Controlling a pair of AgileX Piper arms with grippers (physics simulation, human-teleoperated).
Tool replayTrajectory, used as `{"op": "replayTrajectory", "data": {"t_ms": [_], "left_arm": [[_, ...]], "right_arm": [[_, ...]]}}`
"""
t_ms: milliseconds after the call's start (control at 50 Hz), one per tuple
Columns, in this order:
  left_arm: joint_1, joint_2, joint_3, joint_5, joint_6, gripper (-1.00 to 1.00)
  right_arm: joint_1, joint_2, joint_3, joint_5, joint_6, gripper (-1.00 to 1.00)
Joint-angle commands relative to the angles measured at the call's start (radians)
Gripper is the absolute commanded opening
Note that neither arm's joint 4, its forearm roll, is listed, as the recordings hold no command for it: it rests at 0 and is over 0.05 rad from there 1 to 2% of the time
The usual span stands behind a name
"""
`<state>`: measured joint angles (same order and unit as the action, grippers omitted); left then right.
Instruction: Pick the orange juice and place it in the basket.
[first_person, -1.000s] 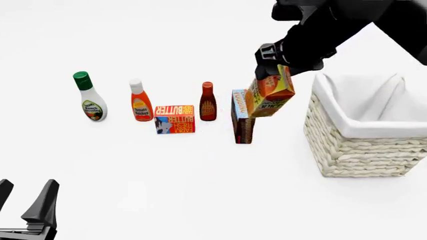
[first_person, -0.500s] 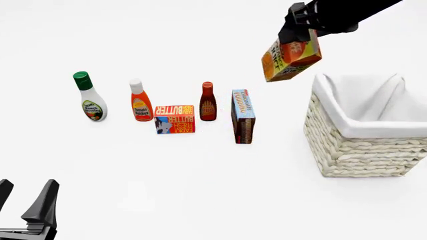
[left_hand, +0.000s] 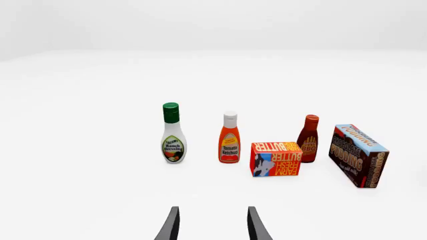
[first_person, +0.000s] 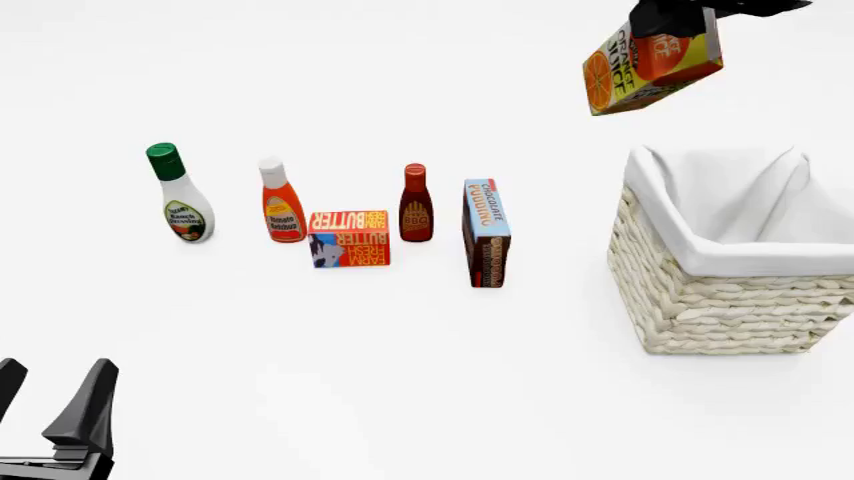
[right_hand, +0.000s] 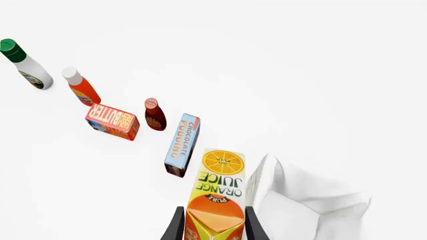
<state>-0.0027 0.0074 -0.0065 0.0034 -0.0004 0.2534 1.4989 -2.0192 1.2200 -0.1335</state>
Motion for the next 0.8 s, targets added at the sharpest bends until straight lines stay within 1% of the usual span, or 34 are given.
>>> {"op": "replayTrajectory", "data": {"t_ms": [20,180,220,240,260,300,440,460,560,600,660,720,760,800], "left_arm": [[0.0,-0.002,0.001,0.0,0.0,1.0],[0.0,-0.002,0.001,0.0,0.0,1.0],[0.0,-0.002,0.001,0.0,0.0,1.0],[0.0,-0.002,0.001,0.0,0.0,1.0],[0.0,-0.002,0.001,0.0,0.0,1.0],[0.0,-0.002,0.001,0.001,0.0,1.0],[0.0,-0.002,0.001,0.0,0.0,1.0],[0.0,-0.002,0.001,0.0,0.0,1.0],[0.0,-0.002,0.001,0.0,0.0,1.0],[0.0,-0.002,0.001,0.0,0.0,1.0],[0.0,-0.002,0.001,0.0,0.0,1.0],[0.0,-0.002,0.001,0.0,0.0,1.0],[0.0,-0.002,0.001,0.0,0.0,1.0],[0.0,-0.002,0.001,0.0,0.0,1.0]], "right_arm": [[-0.05,-0.034,0.001,0.0,-0.001,-1.0],[-0.103,-0.062,0.037,0.0,0.0,-1.0],[-0.129,-0.073,0.051,0.0,-0.018,-1.0],[-0.134,-0.076,0.054,0.0,-0.018,-1.0],[-0.129,-0.076,0.054,0.0,-0.007,-1.0],[-0.153,-0.087,0.063,0.0,-0.008,-1.0],[-0.173,-0.101,0.082,0.0,0.005,-1.0],[-0.19,-0.107,0.088,0.0,-0.004,-1.0],[-0.22,-0.12,0.098,0.0,-0.001,-1.0],[-0.22,-0.121,0.1,0.0,0.01,-1.0],[-0.233,-0.125,0.111,0.0,0.008,-1.0],[-0.267,-0.136,0.128,0.0,-0.008,-1.0],[-0.275,-0.139,0.13,0.0,-0.002,-1.0],[-0.29,-0.144,0.14,0.0,-0.009,-1.0]]}}
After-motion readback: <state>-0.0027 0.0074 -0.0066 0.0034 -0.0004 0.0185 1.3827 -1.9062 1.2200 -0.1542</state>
